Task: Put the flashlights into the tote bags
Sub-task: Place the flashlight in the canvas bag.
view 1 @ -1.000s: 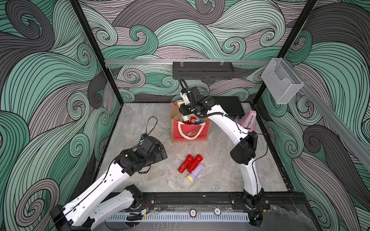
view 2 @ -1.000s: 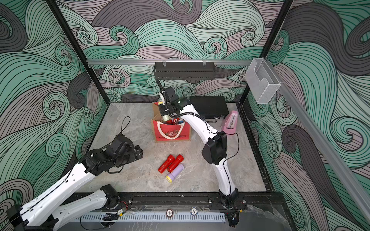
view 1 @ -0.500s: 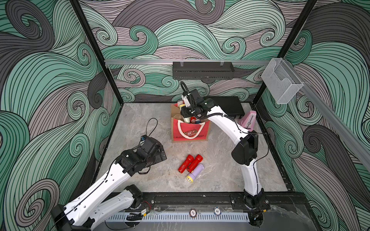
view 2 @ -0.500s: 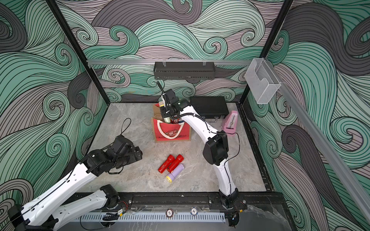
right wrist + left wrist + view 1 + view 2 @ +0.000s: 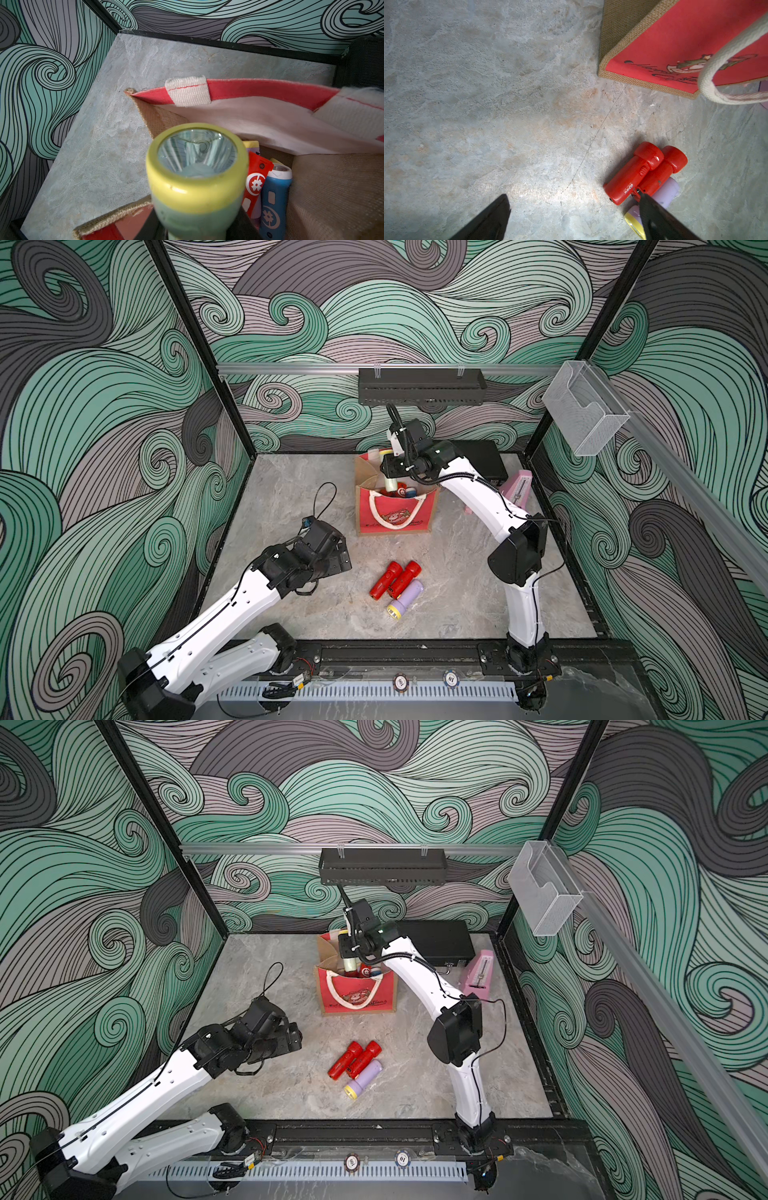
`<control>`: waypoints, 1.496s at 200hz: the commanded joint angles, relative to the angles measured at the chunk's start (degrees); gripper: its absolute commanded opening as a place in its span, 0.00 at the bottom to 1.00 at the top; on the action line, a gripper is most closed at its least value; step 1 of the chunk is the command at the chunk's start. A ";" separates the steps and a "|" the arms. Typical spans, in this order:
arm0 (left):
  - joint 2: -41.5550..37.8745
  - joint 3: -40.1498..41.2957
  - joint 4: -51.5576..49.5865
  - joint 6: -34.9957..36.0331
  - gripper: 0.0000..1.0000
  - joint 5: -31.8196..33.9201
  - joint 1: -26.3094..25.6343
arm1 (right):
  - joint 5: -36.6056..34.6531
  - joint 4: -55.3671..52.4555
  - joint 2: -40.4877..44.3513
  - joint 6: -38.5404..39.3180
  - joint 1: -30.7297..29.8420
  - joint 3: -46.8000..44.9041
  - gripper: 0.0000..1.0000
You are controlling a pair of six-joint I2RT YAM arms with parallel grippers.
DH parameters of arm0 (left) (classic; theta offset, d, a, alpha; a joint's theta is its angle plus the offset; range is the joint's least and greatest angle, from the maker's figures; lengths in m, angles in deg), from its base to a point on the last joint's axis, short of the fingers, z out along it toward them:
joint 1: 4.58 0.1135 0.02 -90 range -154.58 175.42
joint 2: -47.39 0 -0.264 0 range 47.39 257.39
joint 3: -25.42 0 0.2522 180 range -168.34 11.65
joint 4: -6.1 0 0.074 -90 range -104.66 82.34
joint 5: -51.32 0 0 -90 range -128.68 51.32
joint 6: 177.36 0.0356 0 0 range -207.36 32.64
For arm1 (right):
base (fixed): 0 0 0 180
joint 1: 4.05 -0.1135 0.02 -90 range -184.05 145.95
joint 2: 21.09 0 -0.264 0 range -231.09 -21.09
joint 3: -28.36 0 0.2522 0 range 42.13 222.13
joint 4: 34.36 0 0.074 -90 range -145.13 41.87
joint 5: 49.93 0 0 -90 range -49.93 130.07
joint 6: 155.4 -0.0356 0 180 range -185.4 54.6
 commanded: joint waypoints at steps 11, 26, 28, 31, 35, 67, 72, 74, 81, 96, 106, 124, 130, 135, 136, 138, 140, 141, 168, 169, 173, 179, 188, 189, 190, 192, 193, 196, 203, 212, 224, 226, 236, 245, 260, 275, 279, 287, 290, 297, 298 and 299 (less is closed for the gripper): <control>0.43 -0.52 1.33 2.44 0.99 0.26 -0.39 | 0.14 1.66 -1.48 -3.76 1.86 -3.18 0.00; 1.03 -1.03 1.58 3.28 0.99 0.21 -0.39 | 1.14 3.20 -2.96 -4.49 2.39 -3.93 0.00; 1.21 -1.18 1.56 3.46 0.99 0.19 -0.37 | 1.25 3.16 -3.24 -4.54 2.38 -3.88 0.00; 1.37 -1.42 1.39 3.65 0.99 0.11 -0.39 | 1.42 3.16 -3.68 -4.72 2.49 -3.77 0.00; 1.63 -1.68 1.15 3.86 0.98 0.10 -0.39 | 1.53 3.14 -4.28 -4.83 2.60 -3.57 0.00; 2.43 -2.82 -0.16 4.43 0.99 0.16 -0.38 | 1.92 3.15 -7.12 -5.97 2.95 -3.21 0.00; 2.30 -2.66 -0.05 4.28 0.99 0.17 -0.39 | 1.98 3.13 -7.65 -6.15 2.98 -3.27 0.00; 2.27 -2.57 0.01 4.26 0.99 0.18 -0.39 | 1.94 3.13 -7.80 -6.25 2.96 -3.29 0.00; 2.04 -2.18 0.44 4.24 0.99 0.04 -0.39 | 1.93 3.21 -8.38 -6.50 2.95 -3.37 0.00; 1.71 -1.42 1.26 3.73 0.98 0.08 -0.39 | 2.01 3.14 -9.40 -6.85 2.90 -3.29 0.00; 1.55 -1.15 1.61 3.47 0.99 0.18 -0.39 | 1.90 3.15 -10.09 -6.81 2.96 -3.09 0.01; 1.36 -0.74 1.98 3.29 0.99 0.40 -0.39 | 1.25 2.70 -11.18 -6.55 3.00 -2.49 0.04; 1.19 -0.63 2.08 3.29 0.98 0.52 -0.39 | 0.99 2.43 -11.59 -6.47 2.98 -2.10 0.06; 1.13 -0.53 2.18 3.35 0.99 0.67 -0.39 | 0.82 2.06 -11.80 -6.45 2.99 -1.71 0.08; 1.16 -0.53 2.17 3.36 0.99 0.69 -0.39 | 0.85 1.99 -11.86 -6.46 3.03 -1.63 0.08; 1.11 -0.48 2.13 3.37 0.98 0.75 -0.39 | 0.65 1.87 -11.90 -6.39 3.00 -1.56 0.09; 1.07 -0.44 2.12 3.37 0.98 0.79 -0.37 | 0.62 1.73 -12.05 -6.33 3.01 -1.48 0.10; 1.04 -0.44 2.14 3.37 0.99 0.80 -0.38 | 0.58 1.70 -12.07 -6.35 3.00 -1.43 0.11; -0.09 0.26 2.17 3.29 0.99 1.38 -0.35 | -0.48 1.05 -11.73 -6.03 2.93 -0.34 0.29; -0.16 0.26 2.17 3.29 0.99 1.40 -0.37 | -0.63 1.04 -11.69 -5.98 2.87 -0.28 0.30; -0.40 0.46 2.10 3.27 0.99 1.45 -0.39 | -0.84 0.94 -11.46 -5.80 2.83 -0.23 0.34; -0.81 0.75 2.17 3.20 0.98 1.52 -0.39 | -1.22 1.02 -11.07 -5.57 2.67 -0.14 0.40; -1.51 1.22 2.23 3.11 0.99 1.73 -0.39 | -1.77 1.04 -10.31 -5.28 2.53 -0.27 0.51; -1.57 1.36 2.25 3.11 0.99 1.75 -0.39 | -1.81 0.95 -10.28 -5.26 2.50 -0.25 0.52; -1.65 1.43 2.25 3.11 0.99 1.76 -0.39 | -1.83 0.95 -10.18 -5.20 2.48 -0.24 0.53; -1.77 1.53 2.32 3.11 0.99 1.72 -0.39 | -1.84 1.02 -10.03 -5.20 2.46 -0.23 0.55; -1.92 1.60 2.34 3.11 0.98 1.79 -0.39 | -1.84 1.03 -9.96 -5.17 2.42 -0.23 0.56; -2.21 1.83 2.41 3.11 0.98 1.91 -0.39 | -1.88 1.03 -9.64 -5.16 2.36 -0.24 0.59; -2.78 2.21 2.55 3.18 0.99 2.16 -0.39 | -2.00 0.68 -9.12 -5.18 2.17 -0.19 0.64; -3.73 2.68 2.76 3.58 0.98 2.46 -0.39 | -2.35 0.36 -8.24 -5.21 1.88 0.03 0.68; -4.87 3.42 3.12 4.15 0.99 2.82 -0.37 | -2.87 0.08 -6.90 -5.45 1.38 0.26 0.73; -5.06 3.50 3.16 4.27 0.98 2.89 -0.32 | -2.89 0.08 -6.58 -5.51 1.35 0.29 0.74; -5.42 3.92 3.44 4.98 0.99 2.69 -0.31 | -3.33 -0.06 -5.31 -5.93 1.01 0.43 0.77; -5.41 4.03 3.42 5.75 0.99 2.34 -0.36 | -3.78 -0.56 -4.17 -6.52 0.76 0.71 0.79; -4.74 3.94 3.35 7.15 0.98 1.45 -0.38 | -4.69 -1.47 -2.49 -7.65 0.38 1.33 0.82; -4.03 4.05 4.27 8.65 0.99 -0.20 -0.31 | -5.76 -2.45 -0.63 -8.50 0.10 1.75 0.84; -3.86 4.11 4.75 9.05 0.99 -0.79 -0.36 | -6.24 -2.76 -0.15 -8.62 0.01 1.94 0.84; -3.62 4.48 5.75 9.96 0.99 -1.84 -0.39 | -7.12 -3.61 0.81 -8.84 -0.40 2.38 0.84; -3.50 4.59 6.22 10.27 0.99 -2.12 -0.39 | -7.50 -3.97 1.22 -8.97 -0.59 2.55 0.84; -3.43 5.03 7.34 10.87 0.98 -3.16 -0.39 | -8.68 -4.95 1.99 -9.11 -1.02 3.00 0.85; -3.37 5.07 7.48 10.94 0.99 -3.29 -0.39 | -8.86 -5.07 2.15 -9.15 -1.08 3.01 0.85; -3.38 5.13 7.59 11.03 0.99 -3.44 -0.39 | -9.05 -5.22 2.28 -9.17 -1.16 3.11 0.85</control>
